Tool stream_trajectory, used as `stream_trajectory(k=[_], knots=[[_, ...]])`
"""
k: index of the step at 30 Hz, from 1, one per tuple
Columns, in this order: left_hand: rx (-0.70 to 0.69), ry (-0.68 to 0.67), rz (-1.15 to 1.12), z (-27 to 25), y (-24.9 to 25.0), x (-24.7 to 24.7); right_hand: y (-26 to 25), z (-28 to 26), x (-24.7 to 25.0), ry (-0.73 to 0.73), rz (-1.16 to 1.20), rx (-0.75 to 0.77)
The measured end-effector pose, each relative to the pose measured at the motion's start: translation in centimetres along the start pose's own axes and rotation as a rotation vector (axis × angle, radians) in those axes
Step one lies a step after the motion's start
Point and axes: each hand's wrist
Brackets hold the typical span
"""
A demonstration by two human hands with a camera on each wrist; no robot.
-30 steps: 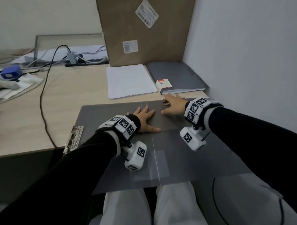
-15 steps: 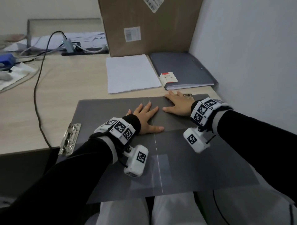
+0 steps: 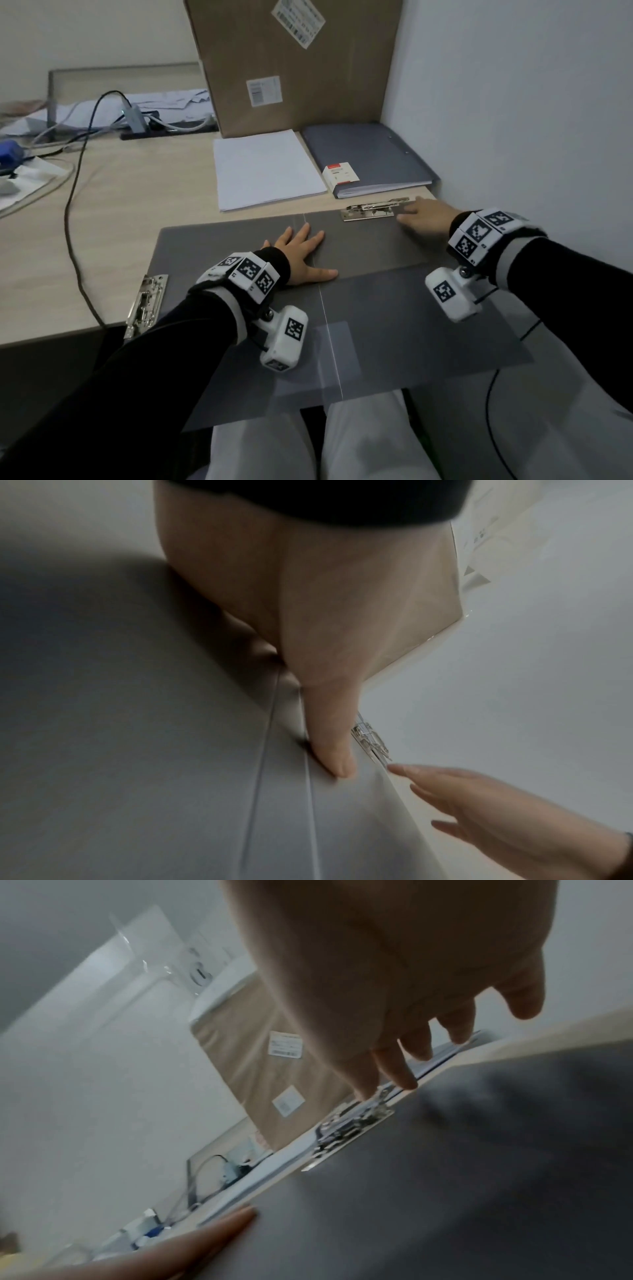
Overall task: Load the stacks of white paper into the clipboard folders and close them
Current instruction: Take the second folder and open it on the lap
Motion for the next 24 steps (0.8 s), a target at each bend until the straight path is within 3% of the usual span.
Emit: stream_trajectory(k=[3, 6, 12, 18, 24], knots=[[0.008, -0.008, -0.027, 1.2, 1.2, 0.1, -1.3, -2.1, 0.1, 0.063, 0.031, 0.099], [0.012, 0.017, -0.087, 2.9, 2.7, 0.6, -2.9, -4.5, -0.8, -0.054, -0.037, 0.197], [-0.042, 0.391, -0.699, 3.7, 3.7, 1.8, -2.3, -4.4, -3.8, -0.144, -0.2, 0.052], [-0.119, 0.471, -0.553, -0.8, 1.3, 3.8, -0.8, -3.3, -2.7, -0.168, -0.217, 0.061], [0.06, 0.468, -0.343, -7.4, -4.2, 3.6, -2.5, -4.4, -1.8, -0.144, -0.203, 0.076]])
Point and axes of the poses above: each hand's wrist, its own z-axis towards the middle knuckle, its own x-axis out of the back of the hand, y = z × x, and after that the axes turned 14 degrees about -x, right-handed
